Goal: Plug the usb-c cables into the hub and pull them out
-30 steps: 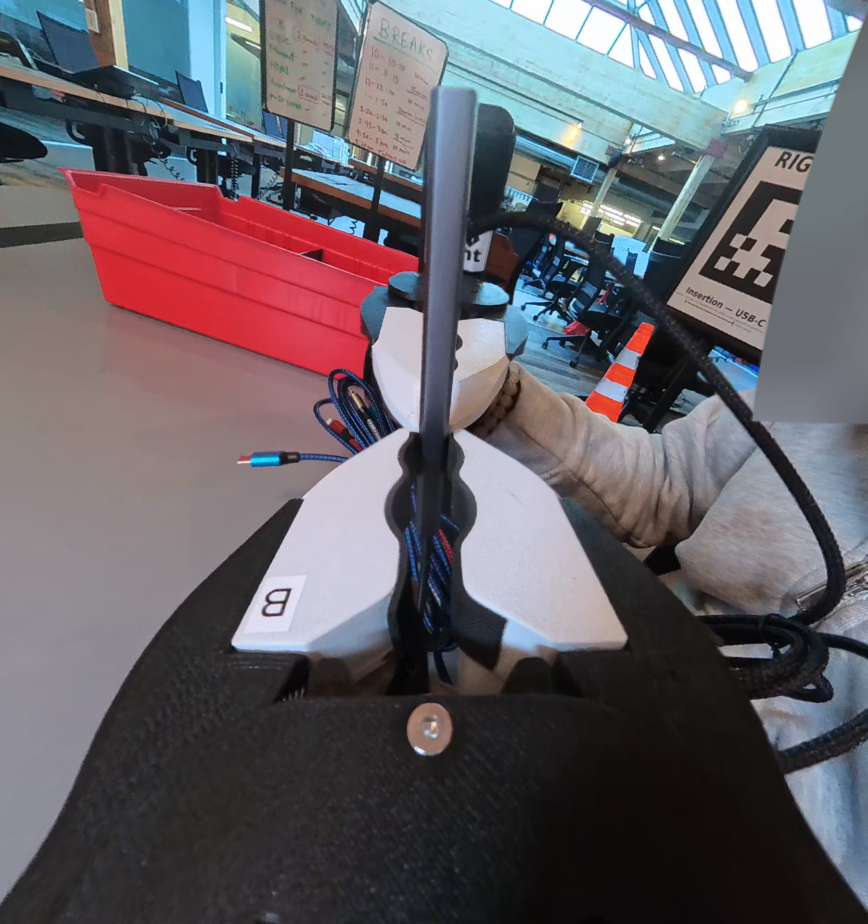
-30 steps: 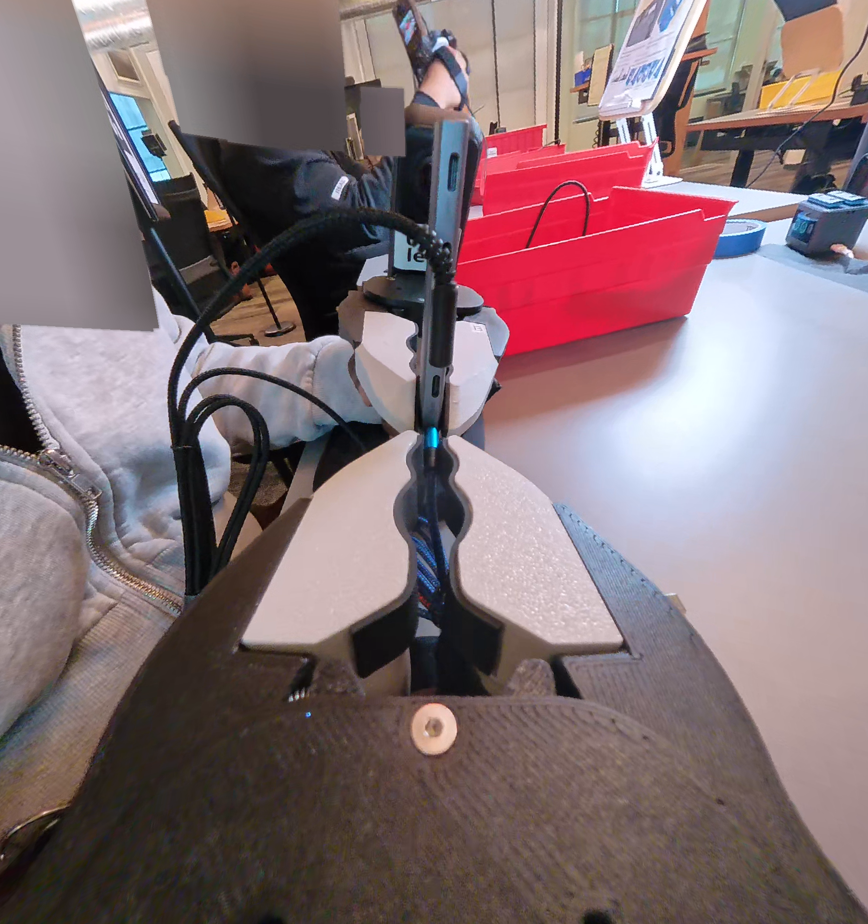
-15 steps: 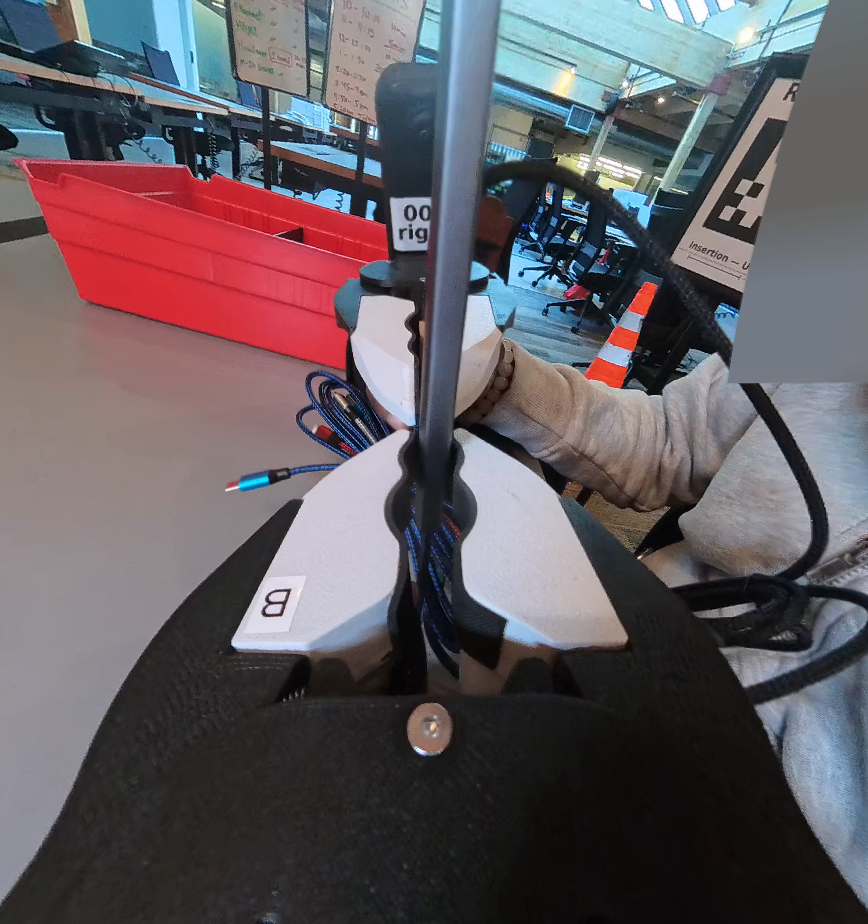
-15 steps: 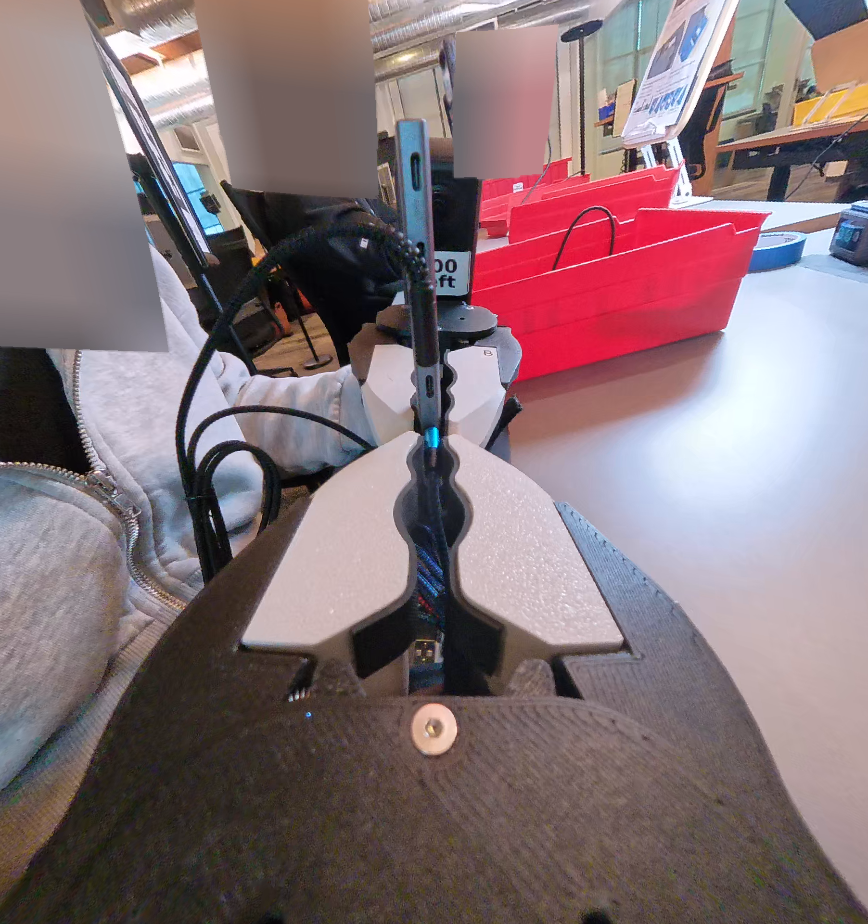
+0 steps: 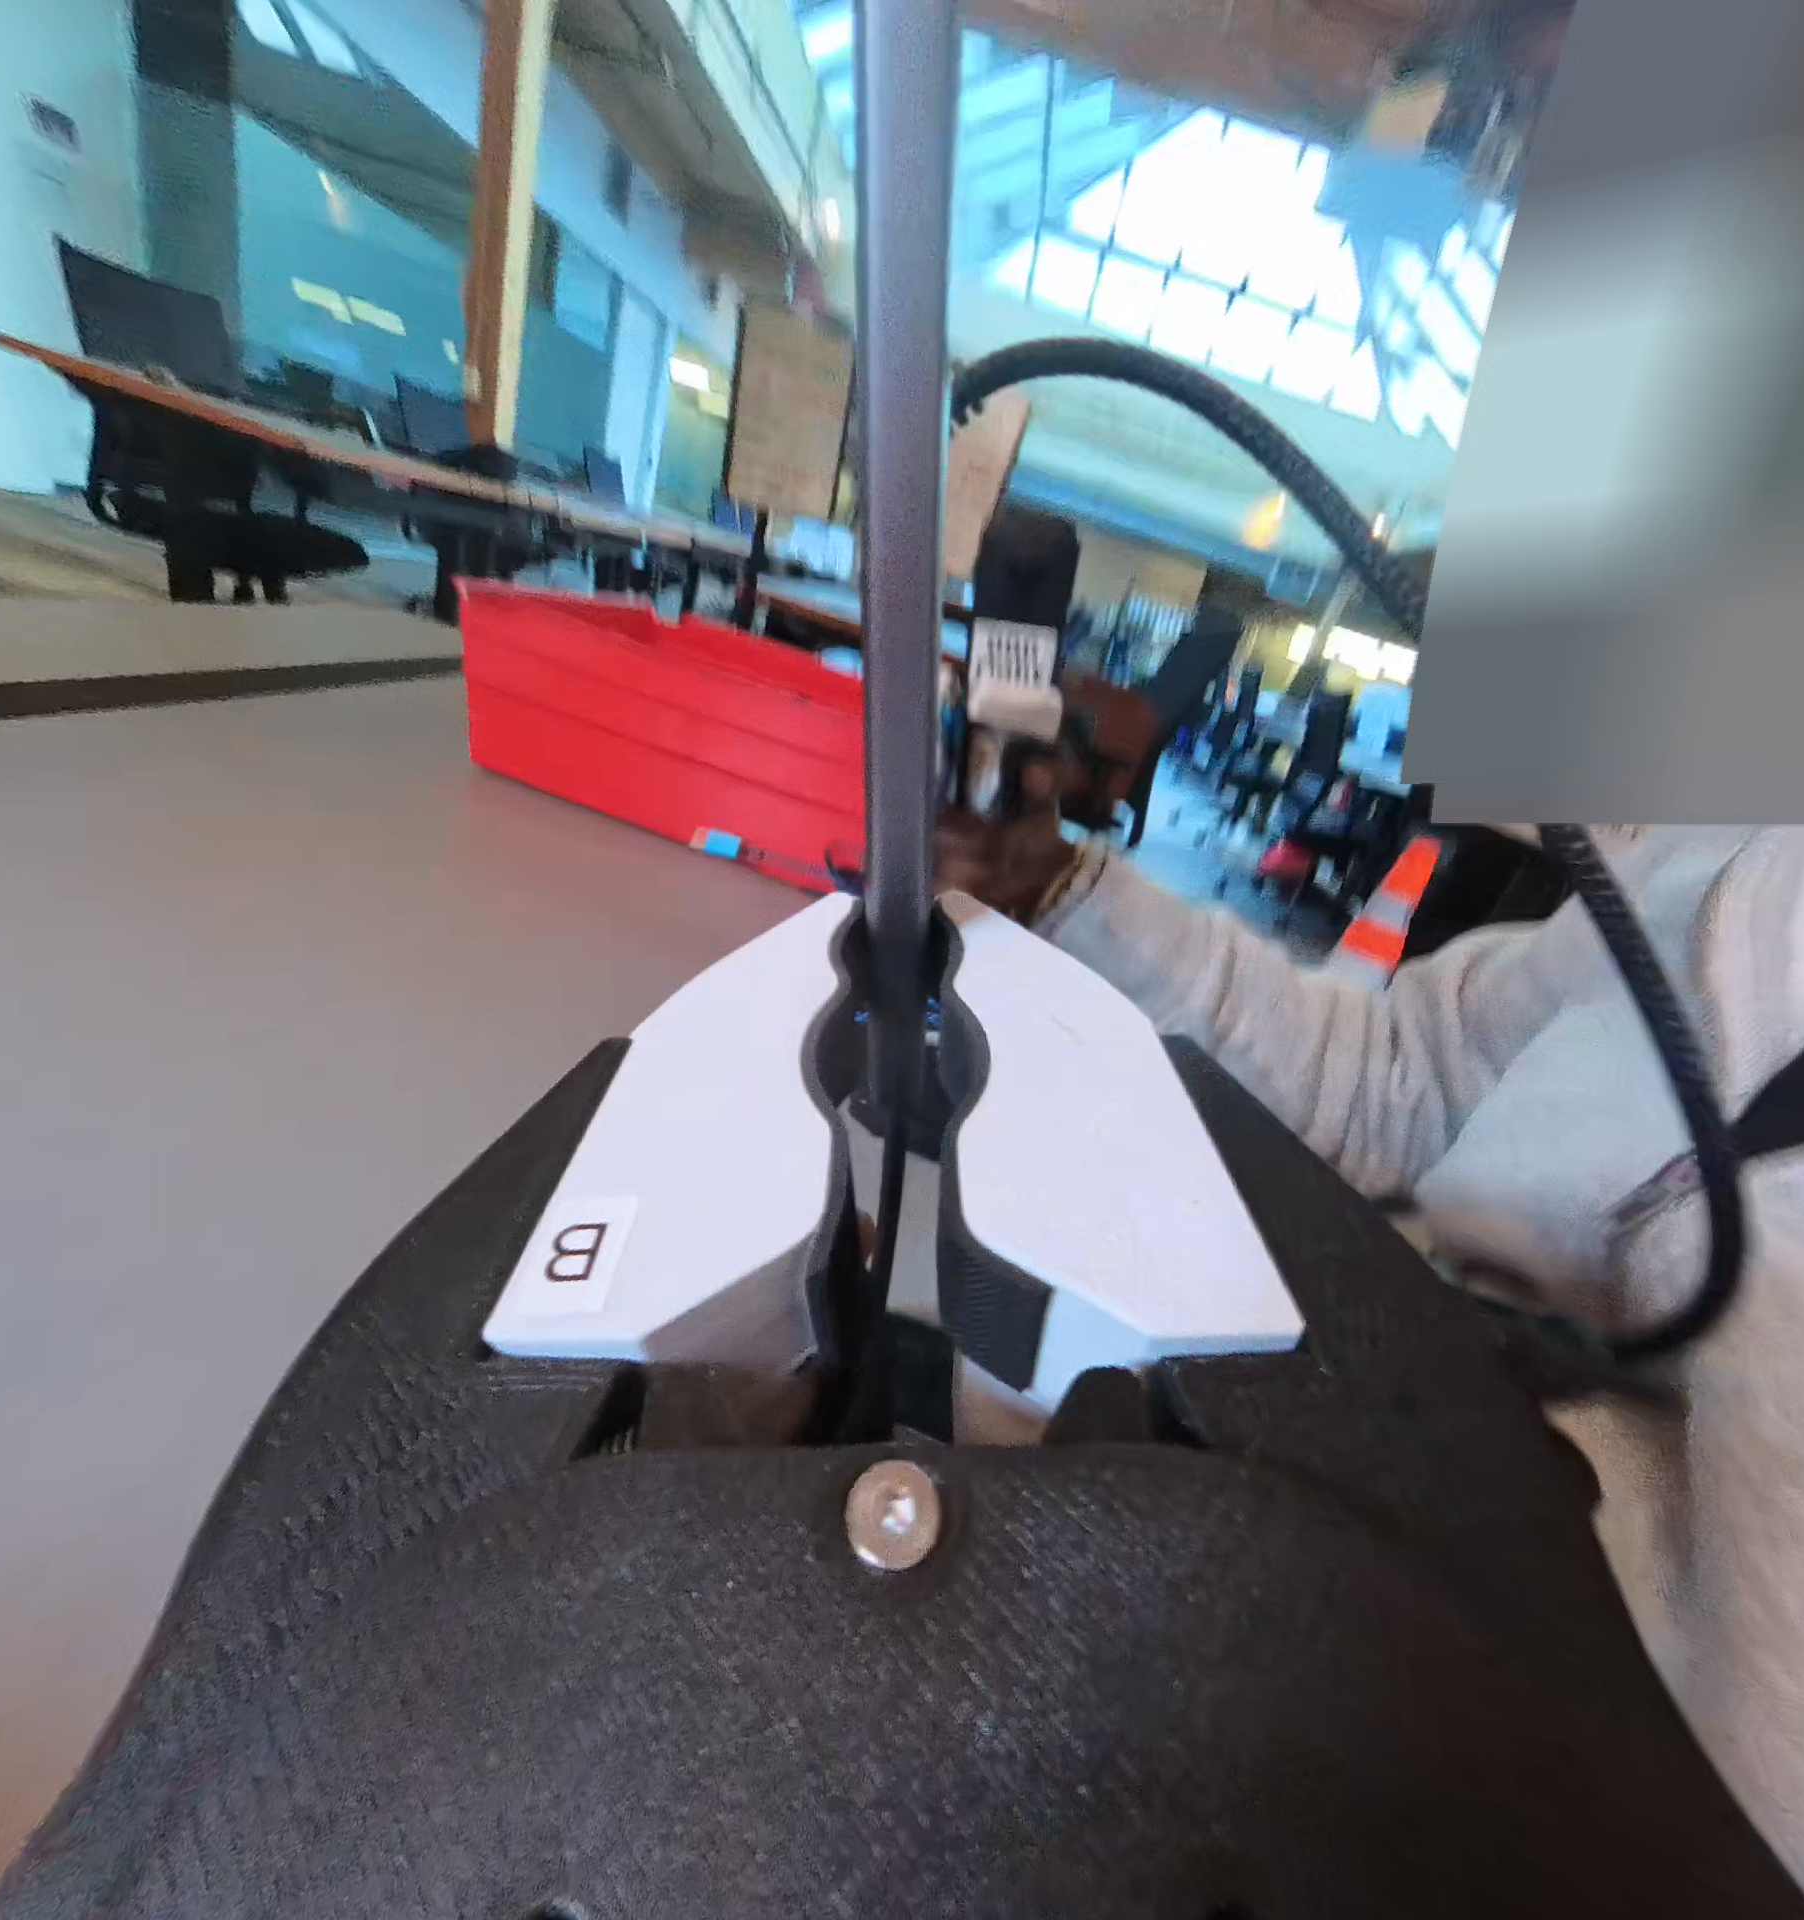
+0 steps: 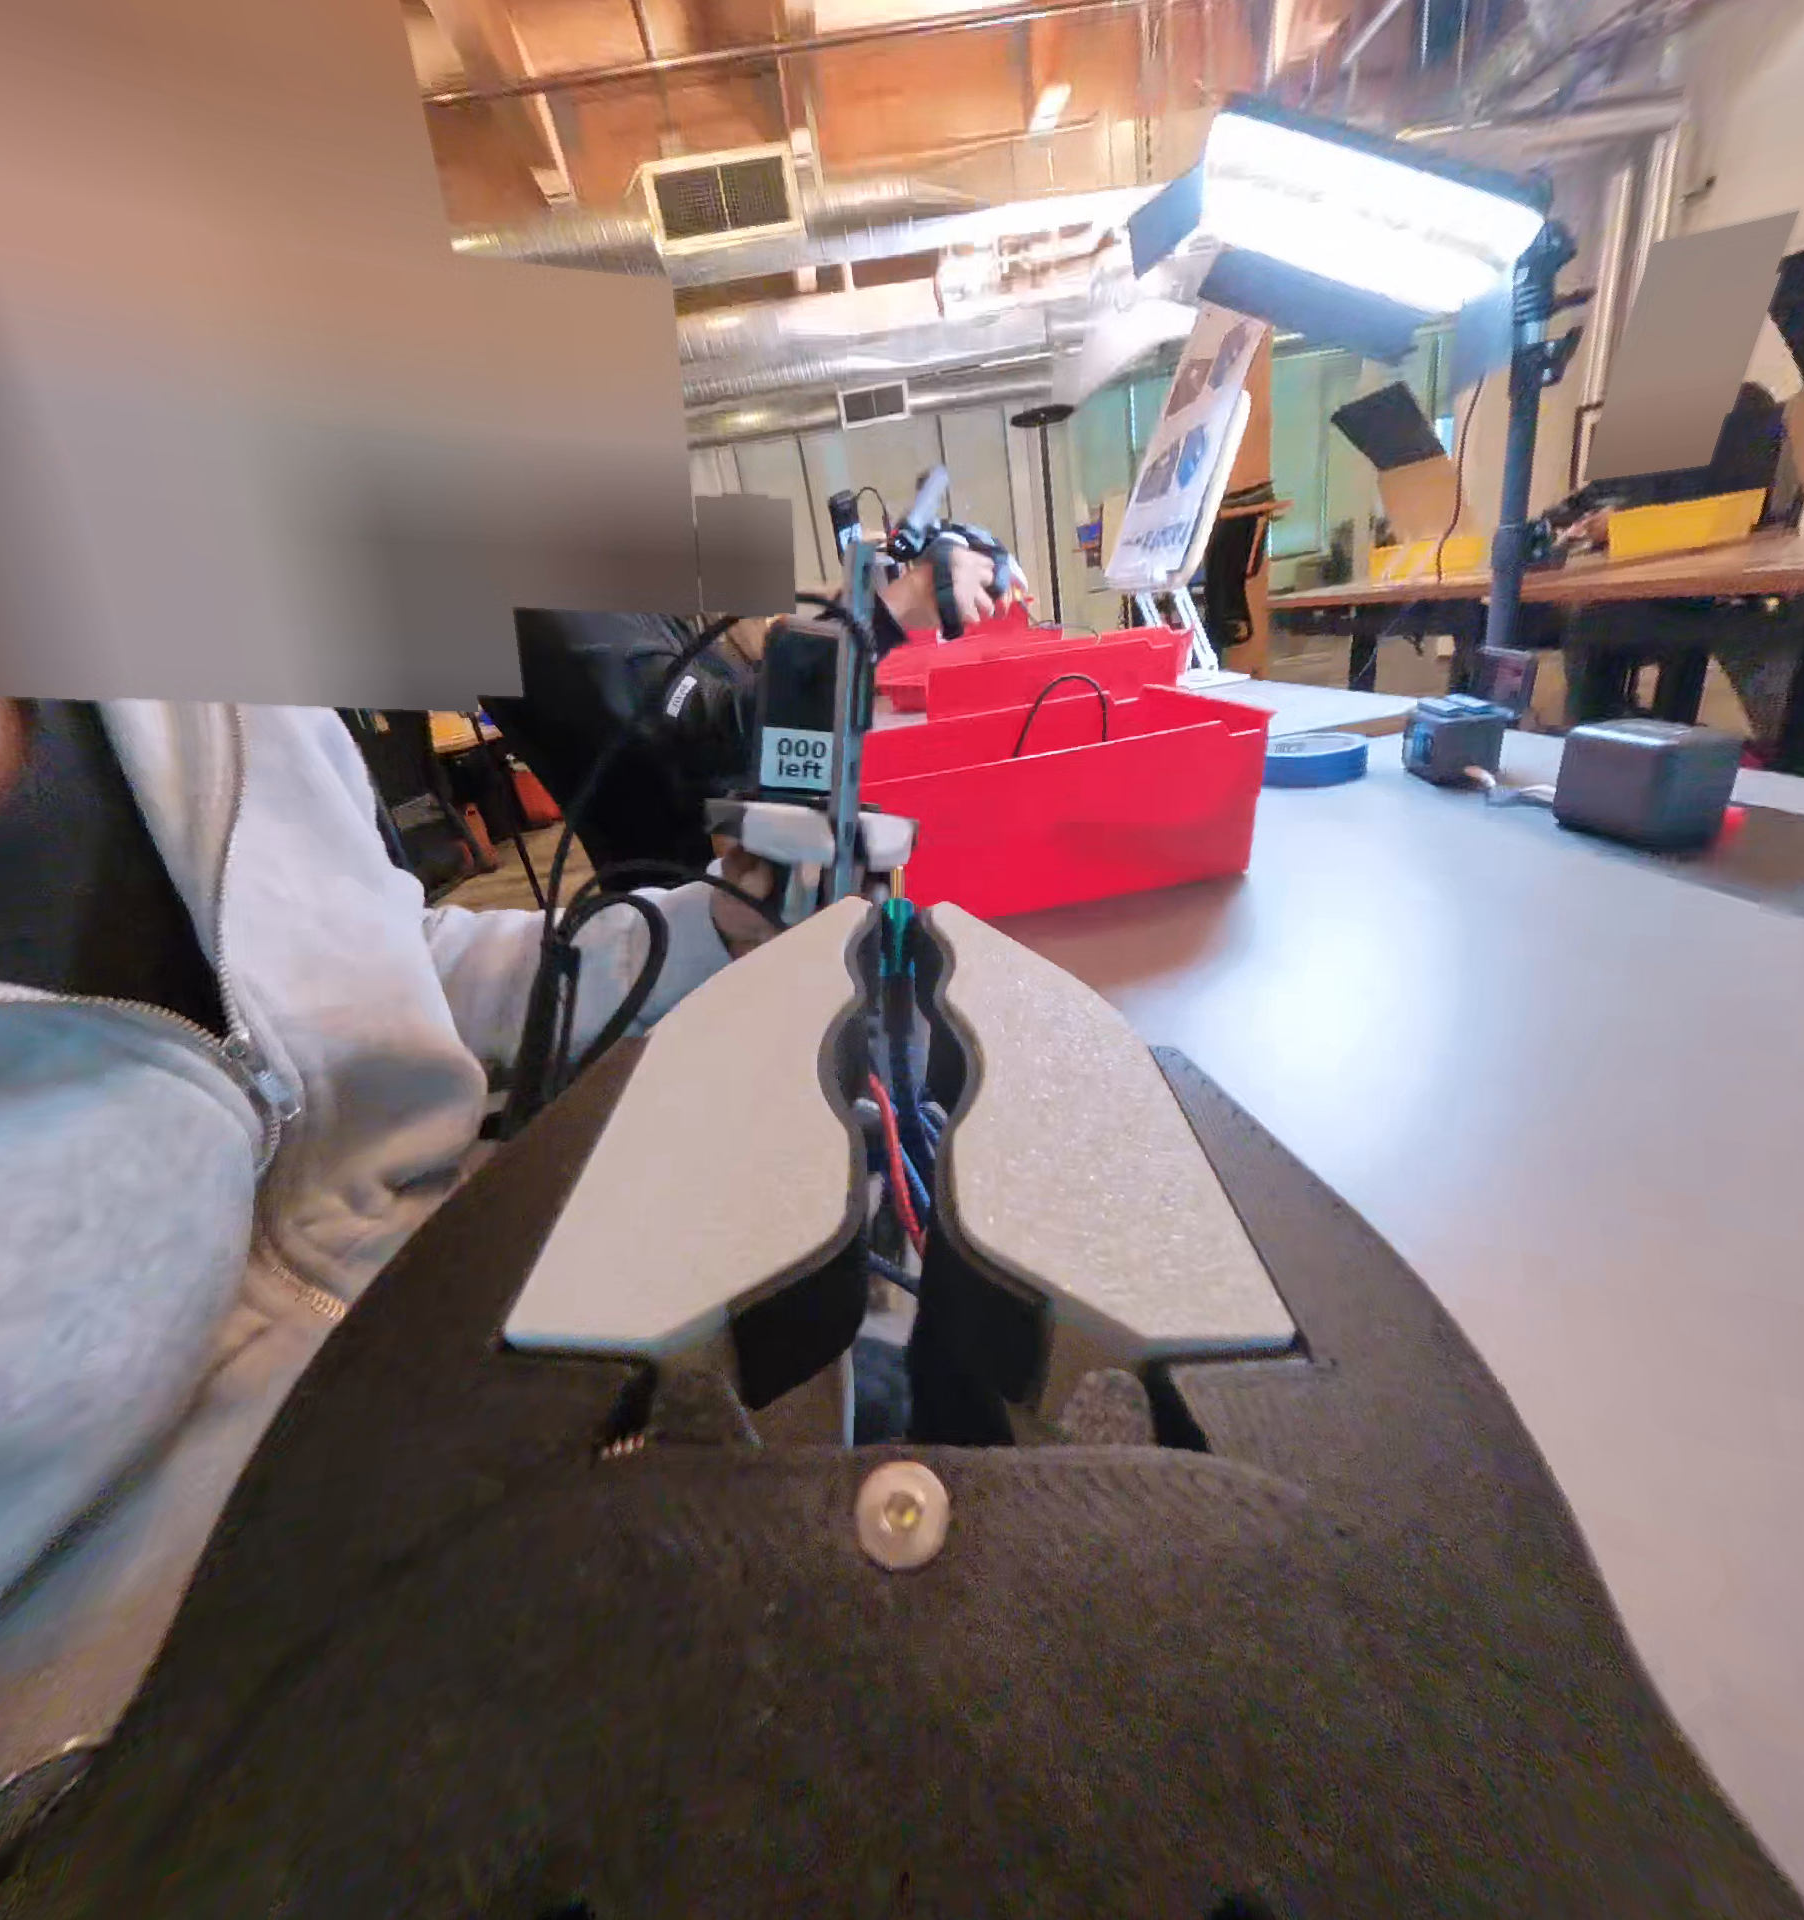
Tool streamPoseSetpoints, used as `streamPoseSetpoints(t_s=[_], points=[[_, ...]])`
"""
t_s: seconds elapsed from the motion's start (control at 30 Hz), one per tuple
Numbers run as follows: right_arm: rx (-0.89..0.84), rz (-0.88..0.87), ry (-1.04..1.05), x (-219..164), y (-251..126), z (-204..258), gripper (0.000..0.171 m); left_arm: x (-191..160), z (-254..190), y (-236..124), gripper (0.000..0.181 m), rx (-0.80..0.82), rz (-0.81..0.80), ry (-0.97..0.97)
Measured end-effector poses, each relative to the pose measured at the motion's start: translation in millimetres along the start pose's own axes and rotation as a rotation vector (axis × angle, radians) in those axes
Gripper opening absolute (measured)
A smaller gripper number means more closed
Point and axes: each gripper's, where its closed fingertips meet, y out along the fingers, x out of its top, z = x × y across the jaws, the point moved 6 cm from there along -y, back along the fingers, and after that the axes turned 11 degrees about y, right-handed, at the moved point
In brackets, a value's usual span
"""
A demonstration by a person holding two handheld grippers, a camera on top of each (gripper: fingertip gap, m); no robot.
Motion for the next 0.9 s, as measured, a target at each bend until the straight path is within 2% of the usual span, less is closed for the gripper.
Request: streamPoseSetpoints(t_s=[0.03,0.17,0.27,0.37,0.47,0.57,0.7,0.8,0.9], points=[[-0.017,0.017,-0.001,-0.8,6.4,-2.0,0.005,-3.4,-2.6,7.4,0.01,-0.014,0.056,0.025],[-0.016,0.055,0.009,-9.5,20.7,-0.3,0.005,-7.9,-6.9,21.4,0.011,-0.052,0.108,0.05],[-0.033,0.012,0.004,-3.7,20.9,2.7,0.005,-8.1,-9.1,21.1,0.011,-0.035,0.11,0.085],[-0.051,-0.105,-0.014,17.7,24.0,12.1,0.005,-8.8,-11.4,21.6,0.011,-0.032,0.118,0.113],[-0.113,-0.218,-0.06,56.7,18.1,27.6,0.005,-8.1,-14.3,20.5,0.011,-0.043,0.106,0.138],[-0.2,-0.277,-0.148,104.6,-0.4,45.2,0.005,-7.4,-16.2,19.4,0.012,-0.057,0.095,0.15],[-0.375,-0.204,-0.233,151.2,-38.8,49.6,0.005,-7.0,-16.5,19.1,0.012,-0.054,0.091,0.155],[-0.551,-0.078,-0.208,161.5,-78.1,32.7,0.006,-6.7,-16.1,18.8,0.012,-0.052,0.085,0.152],[-0.705,0.01,-0.188,155.9,-119.7,10.7,0.006,-7.1,-15.4,19.2,0.012,-0.054,0.089,0.143]])
